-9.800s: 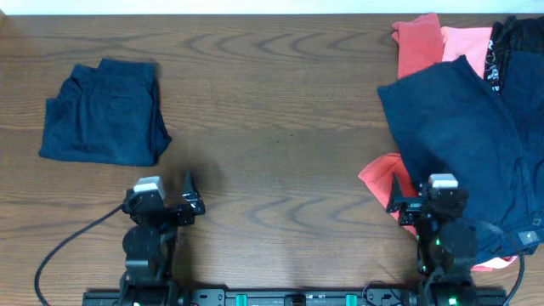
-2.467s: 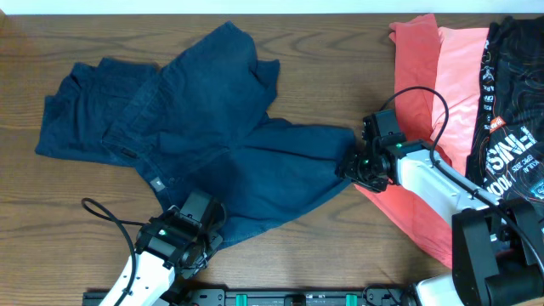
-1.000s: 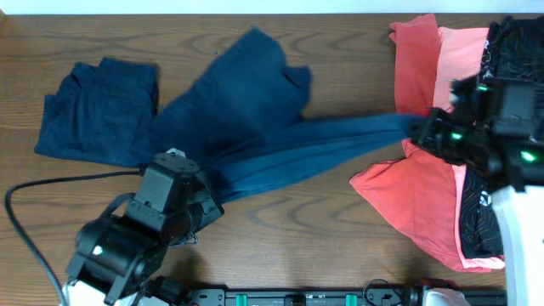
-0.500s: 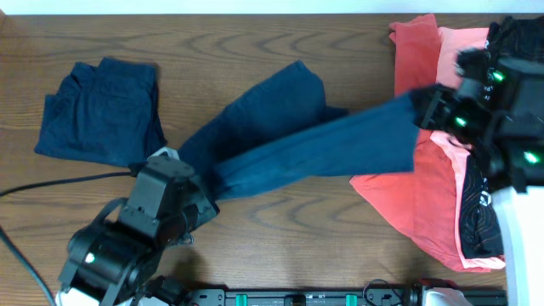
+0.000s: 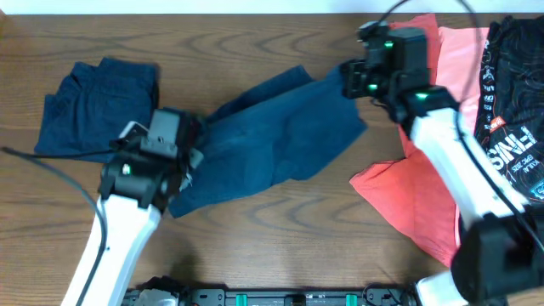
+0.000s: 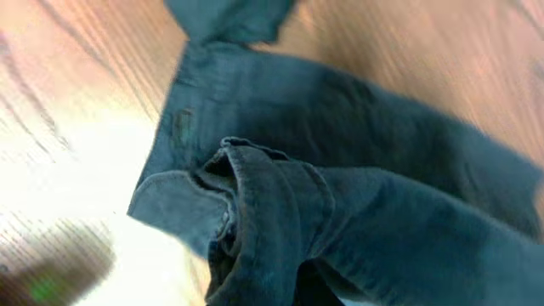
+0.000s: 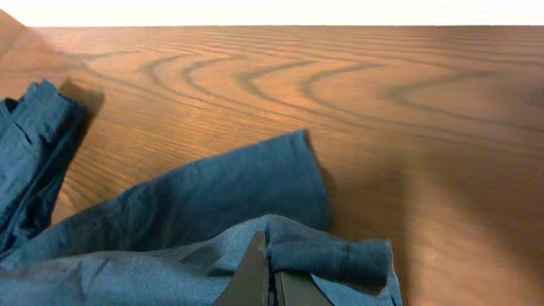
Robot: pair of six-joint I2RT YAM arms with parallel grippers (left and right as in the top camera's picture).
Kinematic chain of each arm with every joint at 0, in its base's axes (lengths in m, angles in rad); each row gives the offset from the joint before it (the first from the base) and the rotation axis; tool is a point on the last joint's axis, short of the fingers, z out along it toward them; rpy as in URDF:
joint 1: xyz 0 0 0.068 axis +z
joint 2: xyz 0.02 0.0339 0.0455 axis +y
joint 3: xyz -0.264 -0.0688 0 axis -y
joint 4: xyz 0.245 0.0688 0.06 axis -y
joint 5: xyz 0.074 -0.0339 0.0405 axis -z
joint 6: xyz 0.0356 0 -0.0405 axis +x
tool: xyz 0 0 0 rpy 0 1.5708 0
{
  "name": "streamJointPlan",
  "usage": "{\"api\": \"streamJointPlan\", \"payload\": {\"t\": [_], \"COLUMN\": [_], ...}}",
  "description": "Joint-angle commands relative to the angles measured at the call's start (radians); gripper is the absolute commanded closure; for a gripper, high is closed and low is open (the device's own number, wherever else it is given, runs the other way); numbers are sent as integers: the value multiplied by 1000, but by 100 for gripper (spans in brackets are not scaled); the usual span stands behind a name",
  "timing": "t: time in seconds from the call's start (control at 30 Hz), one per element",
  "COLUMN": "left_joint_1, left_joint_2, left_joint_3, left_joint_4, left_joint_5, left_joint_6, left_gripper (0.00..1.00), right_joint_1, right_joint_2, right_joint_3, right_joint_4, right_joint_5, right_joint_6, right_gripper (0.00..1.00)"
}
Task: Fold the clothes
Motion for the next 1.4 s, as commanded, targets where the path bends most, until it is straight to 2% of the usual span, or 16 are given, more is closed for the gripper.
{"api": "streamJointPlan", "payload": {"t": [0.0, 0.1, 0.2, 0.23, 0.27, 0.3, 0.37, 0.4, 0.5, 0.6, 0.73, 0.77, 0.87, 0.93, 1.13, 1.37], "left_joint_1": [87, 137, 160, 166, 169, 174, 184, 192, 207, 211, 211, 211, 211, 211, 211, 211], "left_joint_2": [74, 150, 222, 246, 265, 278, 288, 287, 267, 253, 254, 254, 256, 262, 280, 282], "left_joint_3": [0, 0, 0, 0, 0, 0, 0, 0, 0, 0, -36, -53, -121, -175, -289, -304], "left_joint_4": [8, 13, 15, 16, 17, 16, 14, 13, -34, -113, -134, -116, -27, 55, 173, 199], "left_joint_5": [-71, -44, -23, -22, -22, -22, -16, -10, -6, 9, 13, 16, 74, 136, 154, 198], "left_joint_6": [-39, -37, -37, -37, -36, -29, -1, 23, 38, 37, 38, 43, 102, 168, 188, 212], "left_gripper": [93, 83, 55, 44, 27, 20, 14, 13, 11, 2, 2, 2, 2, 2, 2, 2], "right_joint_1": [37, 54, 63, 64, 65, 66, 66, 62, 50, 47, 61, 68, 83, 90, 84, 53], "right_joint_2": [68, 134, 186, 199, 211, 214, 212, 202, 178, 158, 174, 188, 237, 280, 357, 353], "right_joint_3": [20, 20, 20, 20, 20, 20, 20, 20, 20, 20, 18, 18, 18, 18, 18, 18], "right_joint_4": [49, 84, 108, 119, 129, 130, 122, 115, 91, 31, -71, -92, -147, -174, -225, -458], "right_joint_5": [38, 51, 51, 48, 44, 44, 44, 44, 44, 37, 33, 33, 49, 52, 77, 372], "right_joint_6": [-5, 35, 53, 53, 53, 53, 53, 53, 52, 52, 8, -14, -26, -26, -23, 51], "right_gripper": [99, 99, 92, 81, 57, 47, 19, 1, 1, 1, 1, 7, 38, 49, 48, 47]}}
